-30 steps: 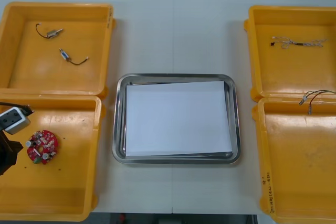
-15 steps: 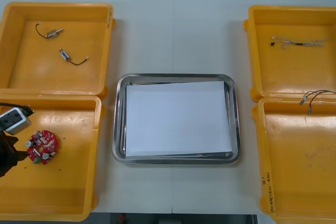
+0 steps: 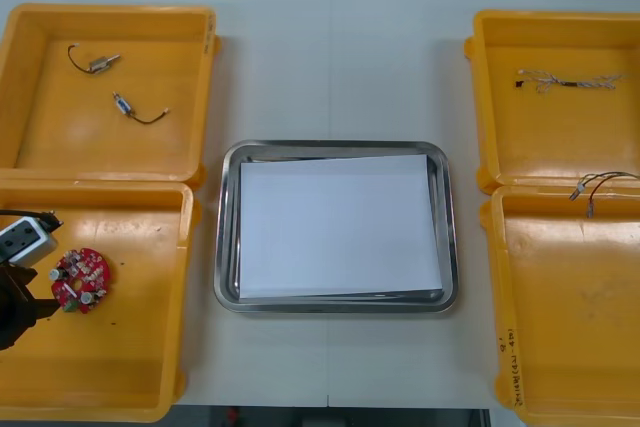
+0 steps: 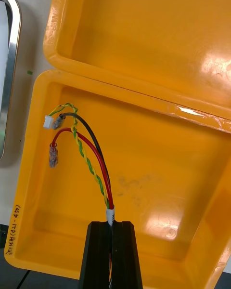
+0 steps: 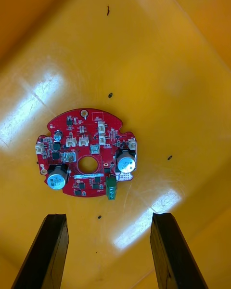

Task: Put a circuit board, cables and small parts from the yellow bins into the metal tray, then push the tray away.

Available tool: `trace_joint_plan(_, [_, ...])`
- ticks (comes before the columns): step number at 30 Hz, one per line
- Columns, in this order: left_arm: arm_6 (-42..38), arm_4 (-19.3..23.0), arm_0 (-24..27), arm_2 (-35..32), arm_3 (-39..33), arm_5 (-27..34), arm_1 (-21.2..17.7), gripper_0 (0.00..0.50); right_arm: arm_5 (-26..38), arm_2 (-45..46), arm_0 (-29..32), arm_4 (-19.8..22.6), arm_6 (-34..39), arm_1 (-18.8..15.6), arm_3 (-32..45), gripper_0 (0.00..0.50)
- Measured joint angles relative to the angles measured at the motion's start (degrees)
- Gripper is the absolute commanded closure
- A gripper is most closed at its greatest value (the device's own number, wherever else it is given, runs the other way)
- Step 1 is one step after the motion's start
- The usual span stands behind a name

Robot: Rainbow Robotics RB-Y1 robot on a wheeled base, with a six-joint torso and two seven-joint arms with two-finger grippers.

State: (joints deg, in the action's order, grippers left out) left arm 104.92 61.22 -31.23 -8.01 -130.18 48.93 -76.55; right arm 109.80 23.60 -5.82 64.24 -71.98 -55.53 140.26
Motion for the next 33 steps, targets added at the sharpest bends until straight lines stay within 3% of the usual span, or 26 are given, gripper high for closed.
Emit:
trace_joint_plan(22, [0.0,-2.4,-2.3,3.9,2.6,-6.5,0.0,0.000,0.0,0.0,0.0,0.0,0.0,0.0,0.0,0.500])
trace_joint_plan(33, [0.0,-3.4,2.4,11.7,6.3,-9.2,0.0,0.000,0.0,0.0,0.0,0.0,0.0,0.0,0.0,0.500])
